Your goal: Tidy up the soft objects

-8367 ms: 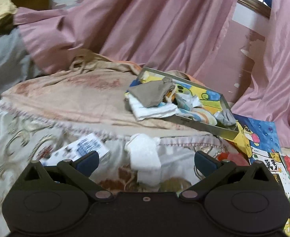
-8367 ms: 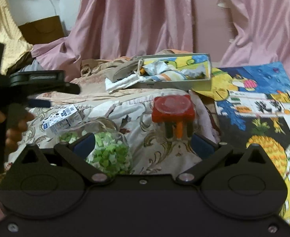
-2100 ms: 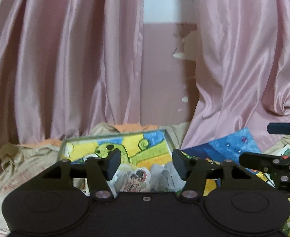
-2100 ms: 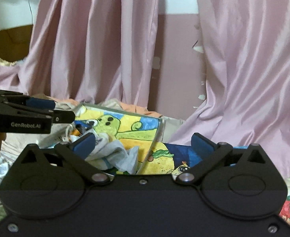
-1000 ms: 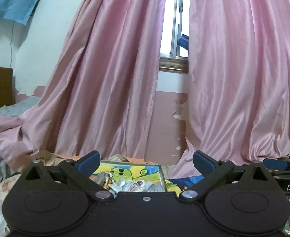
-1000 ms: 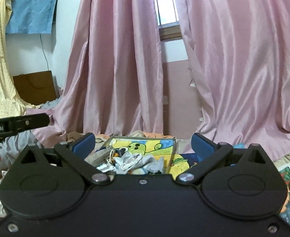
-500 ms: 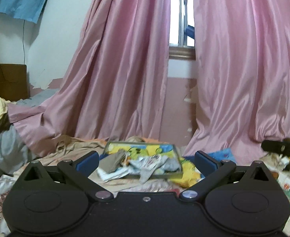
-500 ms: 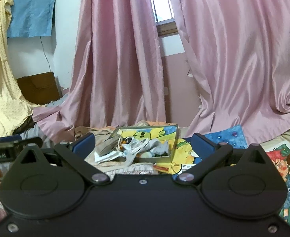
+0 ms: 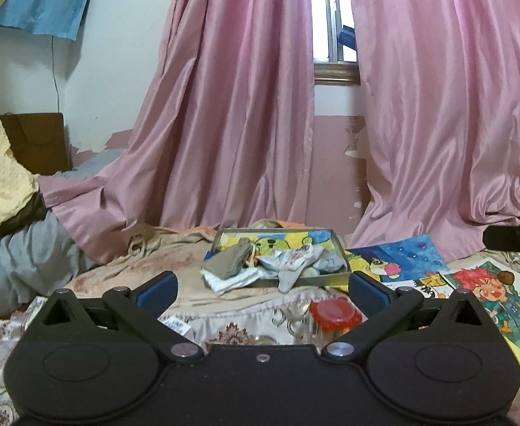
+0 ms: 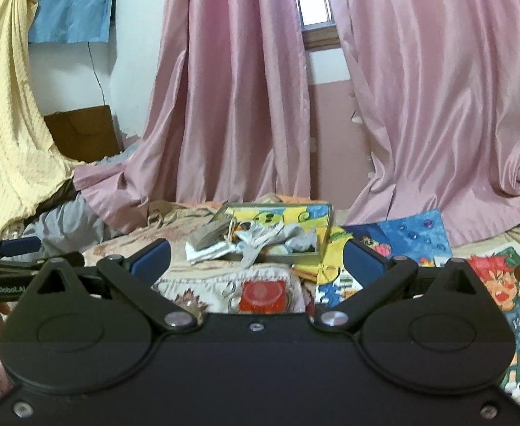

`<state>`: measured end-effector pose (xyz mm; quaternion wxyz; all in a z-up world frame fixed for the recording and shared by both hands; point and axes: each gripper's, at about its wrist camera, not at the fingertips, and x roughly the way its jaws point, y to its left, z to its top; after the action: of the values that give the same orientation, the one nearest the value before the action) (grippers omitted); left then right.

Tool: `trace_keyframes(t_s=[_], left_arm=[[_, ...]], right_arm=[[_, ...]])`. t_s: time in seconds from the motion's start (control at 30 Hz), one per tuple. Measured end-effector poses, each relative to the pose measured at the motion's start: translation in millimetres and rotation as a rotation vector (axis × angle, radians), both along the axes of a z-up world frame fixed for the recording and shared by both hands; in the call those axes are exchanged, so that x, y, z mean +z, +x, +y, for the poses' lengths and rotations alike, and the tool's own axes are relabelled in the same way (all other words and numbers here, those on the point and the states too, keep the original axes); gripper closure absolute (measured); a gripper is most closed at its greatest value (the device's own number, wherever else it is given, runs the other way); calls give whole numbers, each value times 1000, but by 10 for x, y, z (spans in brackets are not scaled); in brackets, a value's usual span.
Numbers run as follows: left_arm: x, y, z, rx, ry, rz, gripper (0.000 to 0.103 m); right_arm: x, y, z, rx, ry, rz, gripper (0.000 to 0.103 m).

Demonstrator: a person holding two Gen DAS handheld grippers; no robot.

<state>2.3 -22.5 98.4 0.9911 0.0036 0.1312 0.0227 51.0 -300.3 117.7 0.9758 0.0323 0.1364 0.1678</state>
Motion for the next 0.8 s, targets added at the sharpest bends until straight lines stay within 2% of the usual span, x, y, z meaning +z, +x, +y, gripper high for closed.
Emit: trace_keyframes(t_s=[0.37,0.67,0.8], left_arm=[[-317,-257,54,5,-41,69,1],[-717,-149,144,-16,-99,212,1],[-810,-103,192,-4,-125,244,1]], right_arm=[[-528,-187,100,-36,11,104,0],[-947,-188,119,-98,11,185,0],[-1057,-182,134,-113,1,186,0]])
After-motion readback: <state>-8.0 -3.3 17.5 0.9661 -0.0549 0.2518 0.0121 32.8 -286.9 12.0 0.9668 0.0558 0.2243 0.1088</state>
